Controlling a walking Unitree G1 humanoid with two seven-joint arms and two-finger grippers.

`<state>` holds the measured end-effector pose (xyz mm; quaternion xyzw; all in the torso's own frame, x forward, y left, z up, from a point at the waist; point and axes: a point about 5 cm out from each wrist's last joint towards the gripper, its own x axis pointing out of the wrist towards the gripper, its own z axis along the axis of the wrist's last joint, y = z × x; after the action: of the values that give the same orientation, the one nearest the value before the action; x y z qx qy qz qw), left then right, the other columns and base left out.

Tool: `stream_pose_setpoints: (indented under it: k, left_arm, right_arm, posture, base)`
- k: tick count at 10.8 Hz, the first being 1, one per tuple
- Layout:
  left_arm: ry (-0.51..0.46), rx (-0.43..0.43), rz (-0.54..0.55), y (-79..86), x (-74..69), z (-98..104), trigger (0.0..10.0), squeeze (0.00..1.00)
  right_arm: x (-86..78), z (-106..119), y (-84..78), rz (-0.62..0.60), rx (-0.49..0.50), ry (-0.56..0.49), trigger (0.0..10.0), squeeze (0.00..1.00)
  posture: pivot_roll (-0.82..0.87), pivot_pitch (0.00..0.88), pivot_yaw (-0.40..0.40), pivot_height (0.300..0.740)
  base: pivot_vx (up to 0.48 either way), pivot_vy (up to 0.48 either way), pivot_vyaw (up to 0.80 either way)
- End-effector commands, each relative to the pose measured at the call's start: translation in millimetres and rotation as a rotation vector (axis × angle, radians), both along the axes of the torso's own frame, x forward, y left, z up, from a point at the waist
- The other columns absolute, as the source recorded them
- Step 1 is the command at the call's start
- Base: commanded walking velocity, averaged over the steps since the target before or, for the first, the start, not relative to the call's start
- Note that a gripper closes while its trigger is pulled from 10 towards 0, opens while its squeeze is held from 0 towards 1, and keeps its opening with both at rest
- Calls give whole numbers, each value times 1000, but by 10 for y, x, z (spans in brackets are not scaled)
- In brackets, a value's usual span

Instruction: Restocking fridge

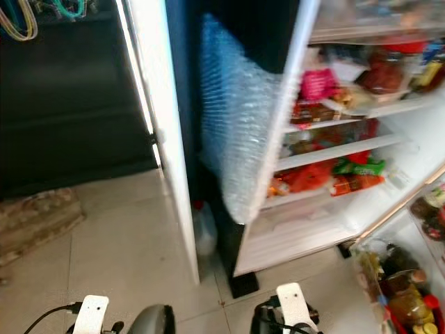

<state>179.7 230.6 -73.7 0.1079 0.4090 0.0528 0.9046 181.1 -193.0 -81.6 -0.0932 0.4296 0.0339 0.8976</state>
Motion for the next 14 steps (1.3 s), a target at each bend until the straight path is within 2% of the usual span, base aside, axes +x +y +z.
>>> stream_pose_setpoints:
  k: [1,4,9,13,14]
  left_arm:
    - [27,-15,-10,-46,-45,-38,10000,0]
    - [25,-28,-24,-74,-31,-37,10000,0]
    - [26,-50,-14,-135,-19,-48,10000,0]
    - [28,-51,-9,-142,-15,-50,10000,0]
    - [27,-55,3,-74,-52,-49,10000,0]
  right_arm:
    - [-274,-122,-75,-29,-8,110,10000,0]
    - [-249,-119,-43,-49,5,107,10000,0]
    - [-170,-87,-35,-74,23,78,10000,0]
    - [-155,-80,-42,-77,18,74,10000,0]
    - [-164,-94,38,-113,35,64,10000,0]
  posture:
    - [58,110,-10,673]
    - [52,74,5,738]
    - [57,0,-9,740]
    - [61,0,-12,740]
    - [61,0,22,740]
  base:
    - [0,0,0]
    - [0,0,0]
    - [0,0,0]
    - [0,0,0]
    - [0,330,0]
